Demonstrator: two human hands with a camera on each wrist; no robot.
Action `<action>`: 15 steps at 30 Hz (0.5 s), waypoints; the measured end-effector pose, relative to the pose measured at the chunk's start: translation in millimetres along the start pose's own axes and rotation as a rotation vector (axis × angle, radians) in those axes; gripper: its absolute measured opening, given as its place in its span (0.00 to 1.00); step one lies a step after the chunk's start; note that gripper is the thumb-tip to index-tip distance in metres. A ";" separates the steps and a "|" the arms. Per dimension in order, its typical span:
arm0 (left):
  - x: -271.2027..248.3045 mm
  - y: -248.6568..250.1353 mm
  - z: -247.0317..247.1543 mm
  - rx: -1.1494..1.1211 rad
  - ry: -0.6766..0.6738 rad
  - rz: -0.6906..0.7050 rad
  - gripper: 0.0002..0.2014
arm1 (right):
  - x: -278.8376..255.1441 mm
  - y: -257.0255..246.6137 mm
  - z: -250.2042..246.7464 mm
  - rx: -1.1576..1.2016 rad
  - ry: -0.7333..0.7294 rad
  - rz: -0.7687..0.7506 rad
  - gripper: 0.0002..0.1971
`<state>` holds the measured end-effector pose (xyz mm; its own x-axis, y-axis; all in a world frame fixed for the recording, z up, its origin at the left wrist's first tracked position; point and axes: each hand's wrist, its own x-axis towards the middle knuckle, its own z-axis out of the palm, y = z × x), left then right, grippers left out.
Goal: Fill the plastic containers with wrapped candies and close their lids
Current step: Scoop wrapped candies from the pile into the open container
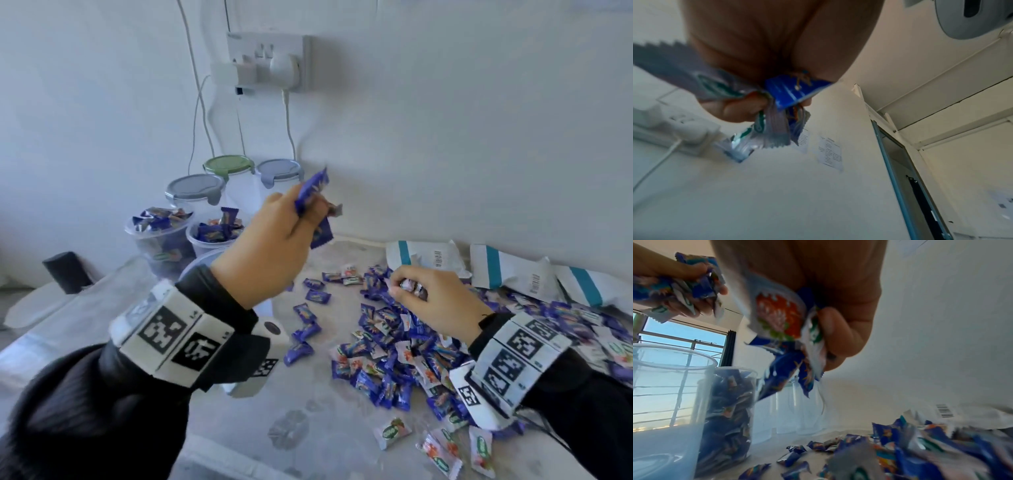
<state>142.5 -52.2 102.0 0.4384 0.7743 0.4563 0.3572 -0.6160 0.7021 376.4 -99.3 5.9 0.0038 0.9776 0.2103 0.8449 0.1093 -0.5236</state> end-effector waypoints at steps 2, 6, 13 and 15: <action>-0.1 -7.7 -21.2 0.012 0.033 -0.019 0.13 | 4.0 -9.8 6.5 -0.006 0.001 -0.003 0.04; -4.0 -37.5 -46.0 0.074 -0.014 -0.065 0.13 | 10.2 -27.6 14.8 -0.009 -0.019 0.010 0.03; -15.9 -74.2 -53.0 0.137 -0.116 -0.063 0.14 | 19.2 -50.5 22.0 -0.040 -0.028 0.040 0.02; -18.2 -79.0 -53.6 0.183 -0.123 -0.037 0.13 | 21.5 -55.2 23.3 -0.041 -0.022 0.060 0.02</action>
<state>62.1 -9.8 67.5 0.5155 0.7803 0.3542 0.5138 -0.6122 0.6010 317.4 -80.2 20.1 0.0433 0.9860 0.1609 0.8648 0.0436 -0.5002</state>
